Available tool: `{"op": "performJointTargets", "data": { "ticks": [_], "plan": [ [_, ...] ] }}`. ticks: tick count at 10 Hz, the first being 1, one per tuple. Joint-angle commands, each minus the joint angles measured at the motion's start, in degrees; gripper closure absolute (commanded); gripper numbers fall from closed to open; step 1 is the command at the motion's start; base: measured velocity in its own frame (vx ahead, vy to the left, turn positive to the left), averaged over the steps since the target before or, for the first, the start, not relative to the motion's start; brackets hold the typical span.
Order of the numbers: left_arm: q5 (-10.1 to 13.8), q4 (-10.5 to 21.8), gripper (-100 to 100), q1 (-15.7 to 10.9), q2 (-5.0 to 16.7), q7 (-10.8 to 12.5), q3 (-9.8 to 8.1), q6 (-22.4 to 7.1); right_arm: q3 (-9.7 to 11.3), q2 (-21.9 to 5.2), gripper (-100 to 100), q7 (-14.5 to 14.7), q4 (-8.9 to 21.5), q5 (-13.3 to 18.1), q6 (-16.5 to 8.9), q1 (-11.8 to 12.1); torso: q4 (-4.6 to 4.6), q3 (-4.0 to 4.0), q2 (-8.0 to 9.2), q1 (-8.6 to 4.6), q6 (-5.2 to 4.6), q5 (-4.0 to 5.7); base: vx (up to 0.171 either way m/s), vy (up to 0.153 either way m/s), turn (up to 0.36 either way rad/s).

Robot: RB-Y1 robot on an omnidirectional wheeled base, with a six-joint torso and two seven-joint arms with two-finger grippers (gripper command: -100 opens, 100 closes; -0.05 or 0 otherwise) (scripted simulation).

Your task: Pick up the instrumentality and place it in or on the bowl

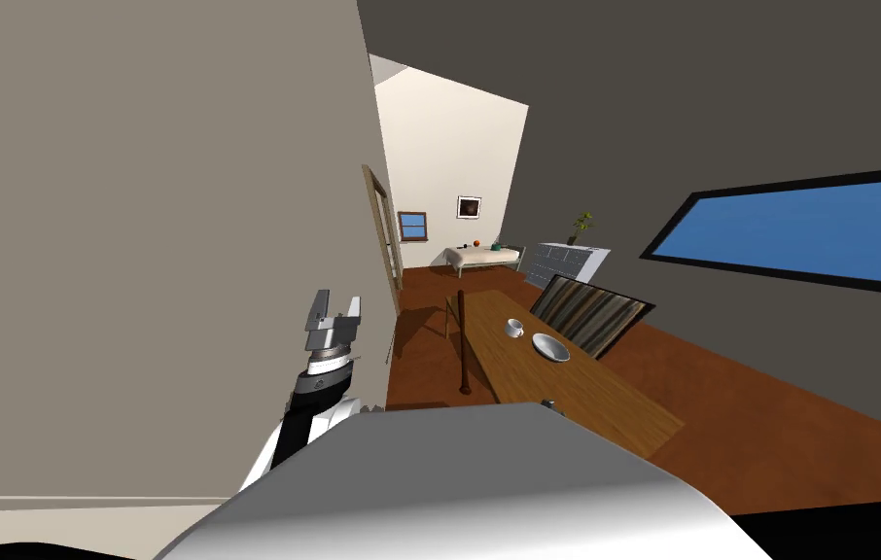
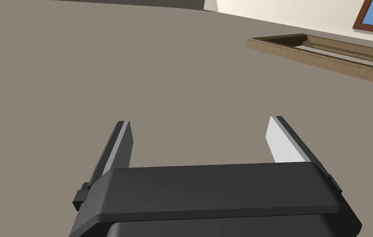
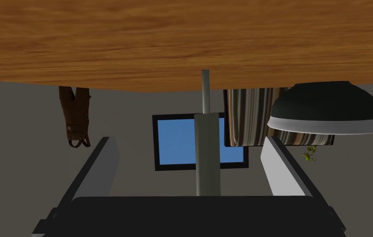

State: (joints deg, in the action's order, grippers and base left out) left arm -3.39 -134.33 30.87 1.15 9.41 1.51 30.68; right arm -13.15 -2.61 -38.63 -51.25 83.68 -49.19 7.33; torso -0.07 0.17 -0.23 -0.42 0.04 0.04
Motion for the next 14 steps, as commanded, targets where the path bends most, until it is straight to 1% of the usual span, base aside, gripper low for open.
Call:
{"op": "performJointTargets", "data": {
  "ticks": [1,2,3,4,5,6,7,8,12,13,14],
  "plan": [
    [0.0,0.0,0,0.0,0.0,0.0,0.0,0.0,-0.2,1.9,-100,1.0,-2.9,2.9,1.5,1.7,0.0,0.0,0.0,0.0,0.0,0.0,0.103,-0.012,-0.306],
    [0.0,0.0,0,0.0,0.0,0.0,-0.01,0.0,-0.2,1.9,-100,1.0,-2.9,3.1,1.5,1.7,-0.01,0.02,-0.04,0.01,-0.05,-0.01,0.08,-0.013,-0.141],
    [0.0,0.0,0,0.0,0.0,0.0,0.0,0.0,-0.3,3.6,-100,1.3,-4.9,5.3,2.7,3.0,0.0,-0.01,0.01,-0.01,0.01,0.0,0.112,-0.042,-0.26],
    [0.0,0.0,0,0.0,0.0,0.0,-0.01,0.0,-0.3,3.6,-100,1.3,-4.9,5.9,2.7,3.0,-0.01,0.04,-0.07,-0.1,-0.03,0.02,0.092,-0.018,-0.156],
    [0.0,0.0,0,0.0,0.0,0.0,0.0,0.0,-0.3,5.2,-100,1.6,-6.8,8.0,3.8,4.3,-0.01,0.02,-0.02,-0.06,0.01,0.01,0.094,-0.012,-0.32],
    [0.0,0.0,0,0.0,0.0,0.0,-0.01,0.0,-0.3,5.2,-100,1.6,-6.8,8.8,3.8,4.3,-0.01,0.01,-0.02,-0.02,-0.04,0.0,0.08,0.0,-0.151],
    [0.0,0.0,0,0.0,0.0,0.0,0.0,0.0,-0.3,5.1,-100,1.9,-7.1,8.1,3.6,4.5,0.0,-0.01,0.02,0.0,0.02,0.0,0.03,0.002,-0.003],
    [0.0,0.0,0,0.0,0.0,0.0,0.0,0.0,-0.3,5.2,100,1.9,-7.2,8.2,3.7,4.5,0.03,-0.09,0.17,-0.01,0.02,0.0,0.007,0.0,0.001],
    [0.0,0.0,0,0.0,0.0,0.0,0.0,0.0,-0.3,5.2,100,2.0,-7.1,8.2,3.6,4.5,0.11,-0.22,0.36,-0.04,0.02,0.03,0.0,0.0,0.0],
    [0.0,0.0,0,0.0,0.0,0.0,0.0,0.0,-0.3,5.2,0,2.0,-7.1,8.2,3.6,4.5,0.12,-0.23,0.37,-0.05,0.03,0.03,0.0,0.0,0.0],
    [0.0,0.0,0,0.0,0.0,0.0,0.0,0.0,-0.3,3.6,100,1.3,-4.9,5.9,2.7,3.0,0.12,-0.23,0.37,-0.05,0.03,0.03,-0.081,0.002,0.358]
  ]
}}
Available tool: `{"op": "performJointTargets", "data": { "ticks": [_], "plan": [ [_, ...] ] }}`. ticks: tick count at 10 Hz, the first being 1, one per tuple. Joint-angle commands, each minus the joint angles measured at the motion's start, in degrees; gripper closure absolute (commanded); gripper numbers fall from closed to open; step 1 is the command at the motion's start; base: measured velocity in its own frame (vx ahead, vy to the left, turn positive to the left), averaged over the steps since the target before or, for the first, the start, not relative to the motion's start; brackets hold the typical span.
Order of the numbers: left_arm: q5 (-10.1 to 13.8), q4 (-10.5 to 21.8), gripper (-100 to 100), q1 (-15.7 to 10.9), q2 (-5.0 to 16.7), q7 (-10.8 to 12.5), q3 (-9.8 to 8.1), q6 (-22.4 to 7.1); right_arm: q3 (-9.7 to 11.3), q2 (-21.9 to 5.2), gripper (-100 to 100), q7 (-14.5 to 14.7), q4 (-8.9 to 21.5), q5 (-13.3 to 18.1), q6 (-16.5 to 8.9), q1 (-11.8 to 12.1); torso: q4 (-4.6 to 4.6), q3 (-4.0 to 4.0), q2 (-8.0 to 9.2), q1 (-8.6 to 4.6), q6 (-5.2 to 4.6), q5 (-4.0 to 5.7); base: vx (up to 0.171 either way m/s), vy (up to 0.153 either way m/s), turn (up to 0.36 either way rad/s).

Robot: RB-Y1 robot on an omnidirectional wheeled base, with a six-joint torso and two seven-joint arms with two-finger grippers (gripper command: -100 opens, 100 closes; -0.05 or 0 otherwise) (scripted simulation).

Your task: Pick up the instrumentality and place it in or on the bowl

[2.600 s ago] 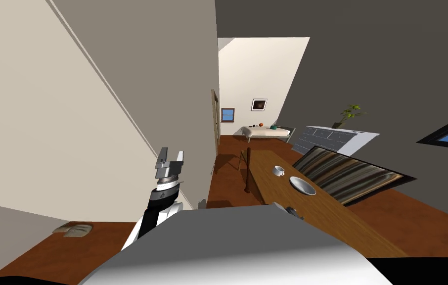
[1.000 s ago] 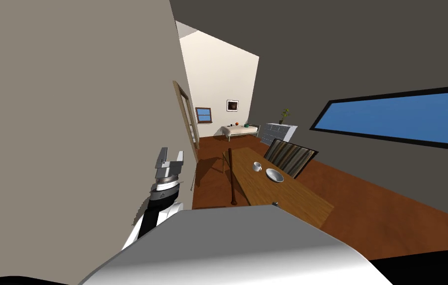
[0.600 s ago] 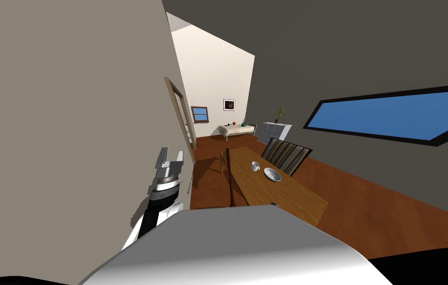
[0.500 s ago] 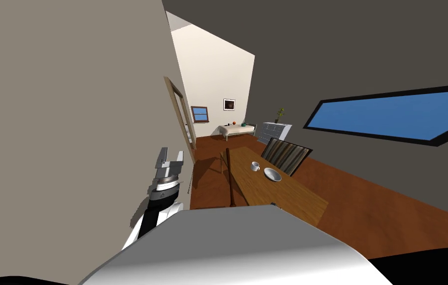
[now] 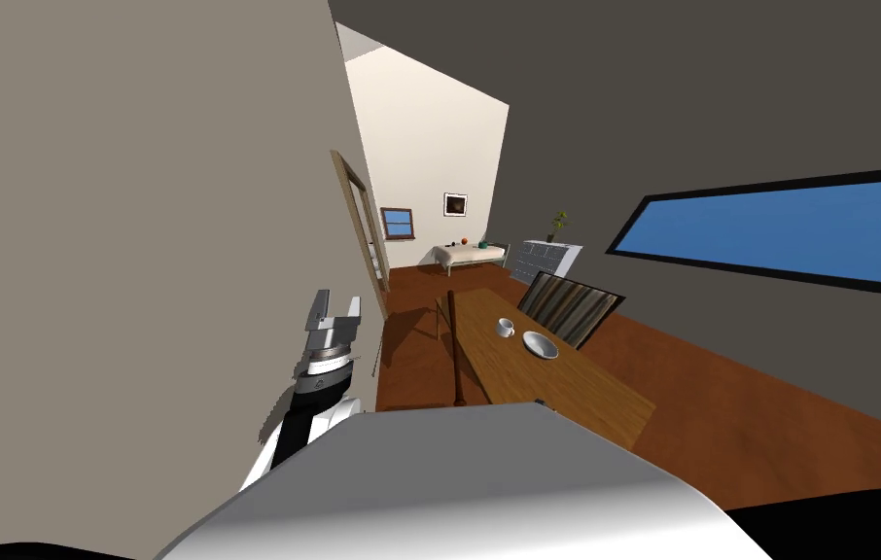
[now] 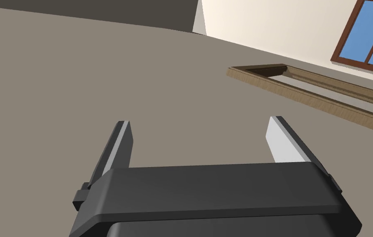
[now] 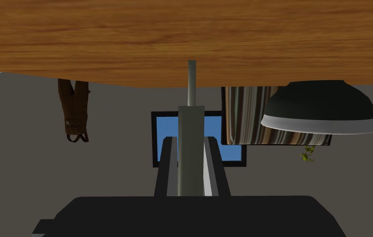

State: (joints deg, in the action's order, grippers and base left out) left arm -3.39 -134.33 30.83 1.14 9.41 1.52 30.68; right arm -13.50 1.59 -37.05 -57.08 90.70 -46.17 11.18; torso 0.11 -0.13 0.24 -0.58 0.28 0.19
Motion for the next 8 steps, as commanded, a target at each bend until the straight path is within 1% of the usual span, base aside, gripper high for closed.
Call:
{"op": "performJointTargets", "data": {
  "ticks": [1,2,3,4,5,6,7,8],
  "plan": [
    [0.0,0.0,0,0.0,0.0,0.0,0.0,0.0,0.1,-2.3,100,-0.6,2.9,-2.9,-1.5,-2.1,0.0,0.0,0.0,0.0,0.0,0.0,-0.167,0.028,0.471],
    [0.0,0.0,0,0.0,0.0,0.0,0.0,0.0,0.1,-2.3,100,-0.6,2.9,-3.9,-1.5,-2.1,0.03,-0.08,0.15,-0.02,0.07,0.1,-0.13,0.028,0.175],
    [0.0,0.0,0,0.0,0.0,0.0,-0.01,0.0,0.2,-3.9,100,-0.8,4.8,-5.9,-2.7,-3.4,-0.02,-0.04,0.09,-0.07,-0.04,0.11,-0.112,0.025,0.284],
    [0.0,0.0,0,0.0,0.0,0.0,0.0,0.0,0.2,-3.9,100,-0.8,4.8,-6.7,-2.7,-3.4,-0.01,0.0,0.02,-0.12,0.03,0.1,-0.085,0.009,0.139],
    [0.0,0.0,0,0.0,0.0,0.0,-0.01,0.0,0.3,-5.5,100,-1.1,6.7,-8.9,-3.9,-4.7,-0.06,0.06,-0.07,-0.18,-0.05,0.12,-0.104,0.023,0.245],
    [0.0,0.0,0,0.0,0.0,0.0,-0.01,0.0,0.3,-5.5,100,-1.1,6.7,-9.6,-3.9,-4.7,-0.03,0.04,-0.06,-0.17,0.01,0.12,-0.084,0.02,0.166],
    [0.0,0.0,0,0.0,0.0,0.0,-0.01,0.0,0.3,-7.2,100,-1.4,8.6,-11.8,-5.1,-6.0,-0.05,0.07,-0.1,-0.17,-0.04,0.12,-0.096,0.03,0.308],
    [0.0,0.0,0,0.0,0.0,0.0,-0.01,0.0,0.3,-7.2,100,-1.4,8.6,-12.4,-5.1,-6.0,-0.01,0.04,-0.07,-0.14,0.03,0.11,-0.086,0.018,0.146]
  ]
}}
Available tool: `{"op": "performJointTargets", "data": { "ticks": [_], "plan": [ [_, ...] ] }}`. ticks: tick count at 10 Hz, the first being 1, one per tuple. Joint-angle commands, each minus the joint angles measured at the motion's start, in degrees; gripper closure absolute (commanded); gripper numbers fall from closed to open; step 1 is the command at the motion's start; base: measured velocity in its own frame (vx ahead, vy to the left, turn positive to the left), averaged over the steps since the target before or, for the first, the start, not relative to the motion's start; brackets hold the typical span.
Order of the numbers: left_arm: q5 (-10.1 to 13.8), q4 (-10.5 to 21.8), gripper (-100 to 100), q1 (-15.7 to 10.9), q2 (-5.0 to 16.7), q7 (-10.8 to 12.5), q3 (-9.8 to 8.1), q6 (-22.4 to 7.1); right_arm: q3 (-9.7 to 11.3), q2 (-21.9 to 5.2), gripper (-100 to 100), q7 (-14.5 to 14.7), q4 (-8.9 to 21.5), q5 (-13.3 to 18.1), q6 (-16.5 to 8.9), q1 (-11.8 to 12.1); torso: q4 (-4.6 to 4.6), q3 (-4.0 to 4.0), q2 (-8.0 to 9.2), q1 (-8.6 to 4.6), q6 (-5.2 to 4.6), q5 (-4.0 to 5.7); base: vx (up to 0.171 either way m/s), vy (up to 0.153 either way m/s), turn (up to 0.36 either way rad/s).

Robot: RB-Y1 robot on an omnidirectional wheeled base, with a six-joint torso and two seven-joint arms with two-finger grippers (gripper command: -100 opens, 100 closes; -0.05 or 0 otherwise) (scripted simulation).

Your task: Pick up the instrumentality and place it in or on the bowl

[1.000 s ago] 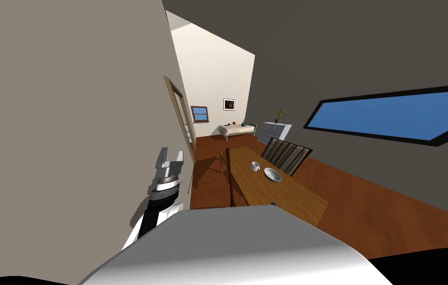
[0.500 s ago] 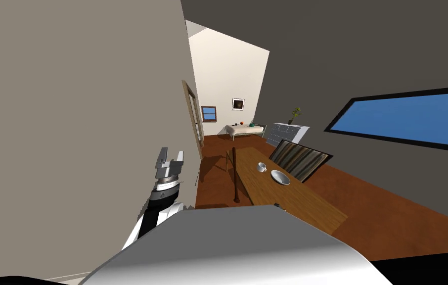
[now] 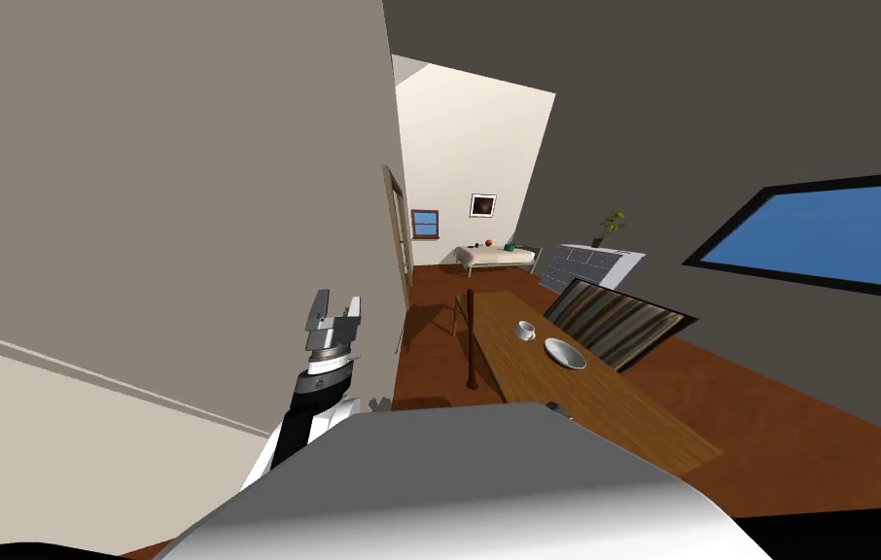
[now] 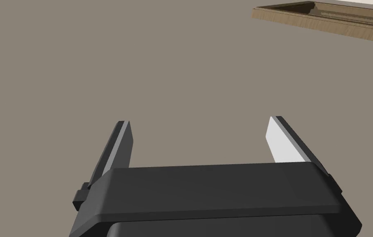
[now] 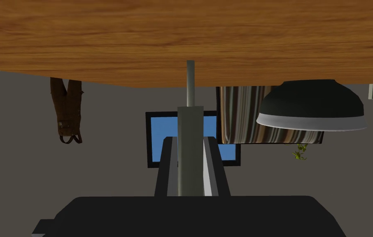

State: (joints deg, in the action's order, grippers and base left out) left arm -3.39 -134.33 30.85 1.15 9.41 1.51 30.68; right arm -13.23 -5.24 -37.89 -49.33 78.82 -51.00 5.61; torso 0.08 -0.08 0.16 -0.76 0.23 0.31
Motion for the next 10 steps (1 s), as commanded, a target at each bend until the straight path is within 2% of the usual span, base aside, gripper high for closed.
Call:
{"op": "performJointTargets", "data": {
  "ticks": [1,2,3,4,5,6,7,8,9,10],
  "plan": [
    [0.0,0.0,0,0.0,0.0,0.0,0.0,0.0,0.1,-2.0,100,-0.8,2.8,-2.9,-1.4,-1.8,0.0,0.0,0.0,0.0,0.0,0.0,-0.087,0.035,0.297],
    [0.0,0.0,0,0.0,0.0,0.0,0.01,0.0,0.1,-2.0,100,-0.8,2.8,-3.3,-1.4,-1.8,0.03,-0.01,-0.01,0.04,0.09,0.0,-0.083,0.031,0.161],
    [0.0,0.0,0,0.0,0.0,0.0,0.0,0.0,0.1,-3.6,100,-1.1,4.7,-5.5,-2.6,-3.1,0.01,0.0,-0.01,0.03,0.0,-0.01,-0.105,0.047,0.278],
    [0.0,0.0,0,0.0,0.0,0.0,0.01,0.0,0.1,-3.6,100,-1.1,4.7,-6.2,-2.6,-3.1,0.03,-0.04,0.05,0.07,0.06,-0.02,-0.075,0.031,0.148],
    [0.0,0.0,0,0.0,0.0,0.0,0.0,0.0,0.2,-5.3,100,-1.4,6.6,-8.3,-3.8,-4.4,0.01,0.0,-0.02,0.03,0.0,-0.01,-0.098,0.042,0.288],
    [0.0,0.0,0,0.0,0.0,0.0,0.0,0.0,0.2,-5.3,100,-1.4,6.6,-9.0,-3.8,-4.4,0.03,-0.02,0.02,0.06,0.07,-0.02,-0.086,0.031,0.168],
    [0.0,0.0,0,0.0,0.0,0.0,0.0,0.0,0.3,-6.9,100,-1.7,8.6,-11.1,-5.0,-5.6,0.0,-0.01,0.01,0.03,-0.02,-0.01,-0.098,0.043,0.316],
    [0.0,0.0,0,0.0,0.0,0.0,0.0,0.0,0.3,-6.9,100,-1.7,8.6,-11.8,-5.0,-5.6,0.03,-0.02,0.02,0.04,0.07,-0.02,-0.078,0.036,0.152],
    [0.0,0.0,0,0.0,0.0,0.0,0.0,0.0,0.3,-8.5,100,-2.0,10.5,-13.8,-6.1,-6.9,-0.01,0.01,-0.01,0.03,-0.04,-0.01,-0.075,0.057,0.251],
    [0.0,0.0,0,0.0,0.0,0.0,0.0,0.0,0.3,-8.5,100,-2.0,10.5,-14.6,-6.1,-6.9,0.02,0.01,-0.04,0.08,0.05,-0.03,-0.065,0.045,0.149]
  ]
}}
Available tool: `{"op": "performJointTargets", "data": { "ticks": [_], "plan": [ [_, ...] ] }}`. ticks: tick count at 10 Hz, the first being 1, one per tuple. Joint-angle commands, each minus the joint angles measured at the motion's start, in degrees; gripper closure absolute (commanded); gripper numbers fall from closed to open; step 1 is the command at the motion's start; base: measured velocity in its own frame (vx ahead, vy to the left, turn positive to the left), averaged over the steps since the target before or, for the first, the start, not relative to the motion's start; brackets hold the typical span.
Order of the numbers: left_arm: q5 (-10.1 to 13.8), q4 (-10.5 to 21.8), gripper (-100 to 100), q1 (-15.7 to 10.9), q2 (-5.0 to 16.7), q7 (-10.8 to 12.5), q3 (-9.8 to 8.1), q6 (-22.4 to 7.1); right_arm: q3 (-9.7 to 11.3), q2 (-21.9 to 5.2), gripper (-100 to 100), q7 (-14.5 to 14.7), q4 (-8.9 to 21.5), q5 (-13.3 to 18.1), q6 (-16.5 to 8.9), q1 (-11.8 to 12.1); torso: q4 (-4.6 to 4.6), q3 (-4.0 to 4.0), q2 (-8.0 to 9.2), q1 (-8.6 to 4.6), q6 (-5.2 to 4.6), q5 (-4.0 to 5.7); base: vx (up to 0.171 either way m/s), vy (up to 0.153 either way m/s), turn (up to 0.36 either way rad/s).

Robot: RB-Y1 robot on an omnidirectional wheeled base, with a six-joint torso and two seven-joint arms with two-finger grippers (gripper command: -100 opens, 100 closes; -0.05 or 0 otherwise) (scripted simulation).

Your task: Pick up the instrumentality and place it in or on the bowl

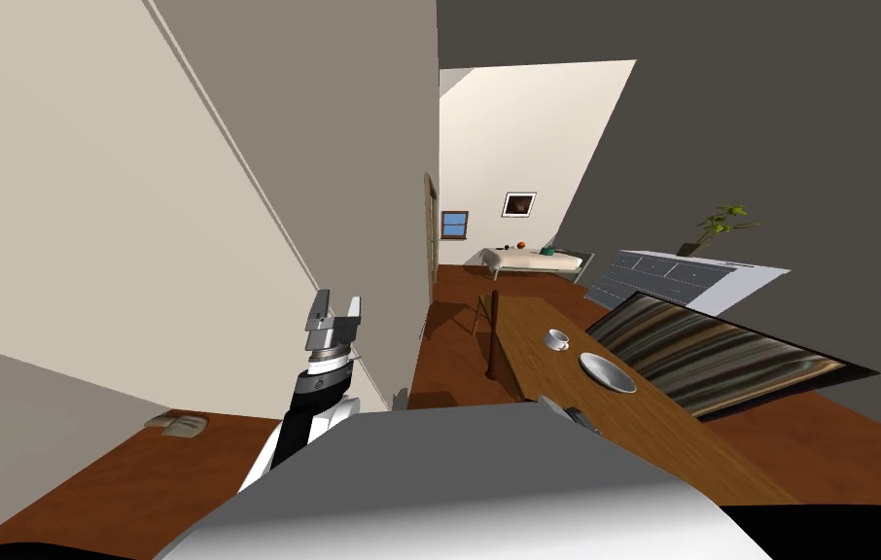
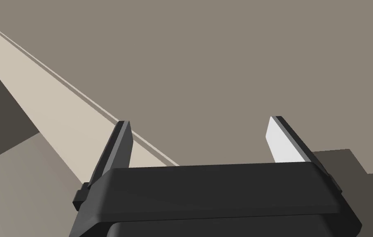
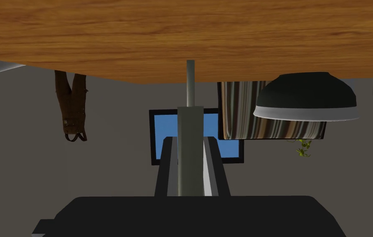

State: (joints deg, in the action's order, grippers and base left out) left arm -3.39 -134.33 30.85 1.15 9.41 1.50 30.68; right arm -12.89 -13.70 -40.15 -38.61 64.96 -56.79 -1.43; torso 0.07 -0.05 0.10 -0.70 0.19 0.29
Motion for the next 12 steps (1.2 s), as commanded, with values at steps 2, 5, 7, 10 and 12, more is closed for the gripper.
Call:
{"op": "performJointTargets", "data": {
  "ticks": [2,5,7,10,12],
  "plan": [
    [0.0,0.0,0,0.0,0.0,0.0,0.0,0.0,0.0,0.0,0,0.1,0.0,-0.1,-0.1,0.0,-0.02,0.05,-0.1,-0.1,-0.01,0.01,-0.015,0.01,0.001],
    [0.0,0.0,0,0.0,0.0,0.0,-0.01,0.0,0.2,-2.1,100,3.6,3.1,-1.5,-1.2,-4.4,-0.07,0.21,-0.39,-0.33,-0.04,0.02,0.042,-0.029,-0.173],
    [0.0,0.0,0,0.0,0.0,0.0,-0.01,0.0,0.2,-2.7,100,4.4,3.8,-1.8,-1.4,-5.4,-0.12,0.34,-0.59,-0.32,-0.01,0.01,0.068,-0.017,-0.101],
    [0.0,0.0,0,0.0,0.0,0.0,-0.01,0.0,0.1,-4.5,100,7.2,5.9,-3.0,-1.9,-8.6,-0.16,0.32,-0.5,-0.19,-0.04,0.01,0.05,0.002,-0.118],
    [0.0,0.0,0,0.0,0.0,0.0,-0.01,0.0,0.0,-5.2,100,8.2,6.6,-3.4,-2.0,-9.6,-0.19,0.38,-0.59,-0.19,-0.03,-0.02,0.054,0.0,-0.083]
  ]
}}
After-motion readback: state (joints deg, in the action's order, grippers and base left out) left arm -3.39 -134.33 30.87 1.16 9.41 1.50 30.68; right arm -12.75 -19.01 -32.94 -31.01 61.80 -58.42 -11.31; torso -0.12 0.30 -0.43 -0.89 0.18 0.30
